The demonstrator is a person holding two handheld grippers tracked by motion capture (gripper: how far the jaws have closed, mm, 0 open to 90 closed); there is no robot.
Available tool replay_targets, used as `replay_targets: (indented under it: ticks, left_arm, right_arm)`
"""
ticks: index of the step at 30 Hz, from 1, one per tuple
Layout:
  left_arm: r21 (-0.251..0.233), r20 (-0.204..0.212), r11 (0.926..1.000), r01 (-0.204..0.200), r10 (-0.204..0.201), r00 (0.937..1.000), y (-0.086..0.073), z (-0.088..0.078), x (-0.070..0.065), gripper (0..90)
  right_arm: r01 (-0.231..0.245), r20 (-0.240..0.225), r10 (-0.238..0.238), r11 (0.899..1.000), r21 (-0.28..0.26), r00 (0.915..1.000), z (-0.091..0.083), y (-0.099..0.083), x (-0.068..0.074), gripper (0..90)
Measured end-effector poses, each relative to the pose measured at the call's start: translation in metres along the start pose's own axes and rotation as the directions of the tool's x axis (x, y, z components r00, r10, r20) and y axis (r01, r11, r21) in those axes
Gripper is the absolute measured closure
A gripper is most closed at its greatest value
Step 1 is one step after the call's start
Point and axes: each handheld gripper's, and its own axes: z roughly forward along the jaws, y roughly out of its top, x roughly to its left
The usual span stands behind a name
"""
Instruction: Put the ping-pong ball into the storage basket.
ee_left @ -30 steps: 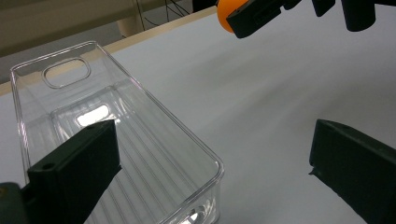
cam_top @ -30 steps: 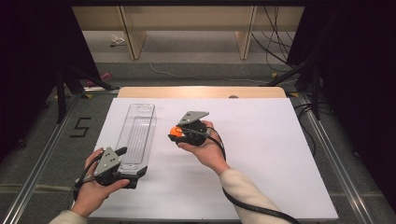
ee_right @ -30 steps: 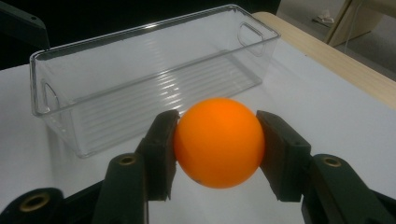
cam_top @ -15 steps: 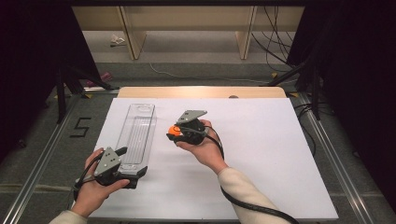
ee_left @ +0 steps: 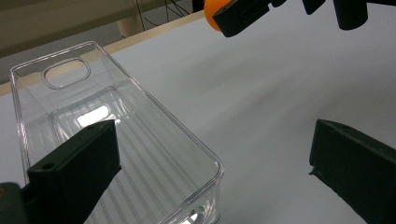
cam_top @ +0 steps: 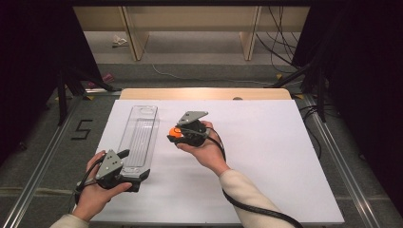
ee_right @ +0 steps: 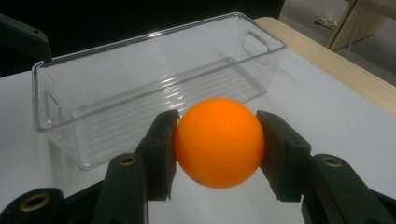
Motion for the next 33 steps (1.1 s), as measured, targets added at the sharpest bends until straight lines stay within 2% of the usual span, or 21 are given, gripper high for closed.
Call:
replay_targets:
  ticks: [33]
  left_arm:
    - [0.001,0.006,1.0000,-0.003,0.003,1.0000,0.0005,0.0003,-0.0006,1.2]
  right_arm:
    - [0.005,-0.008,-0.005,1.000,0.000,1.0000,0.0091,0.0094,0.0036,51.3]
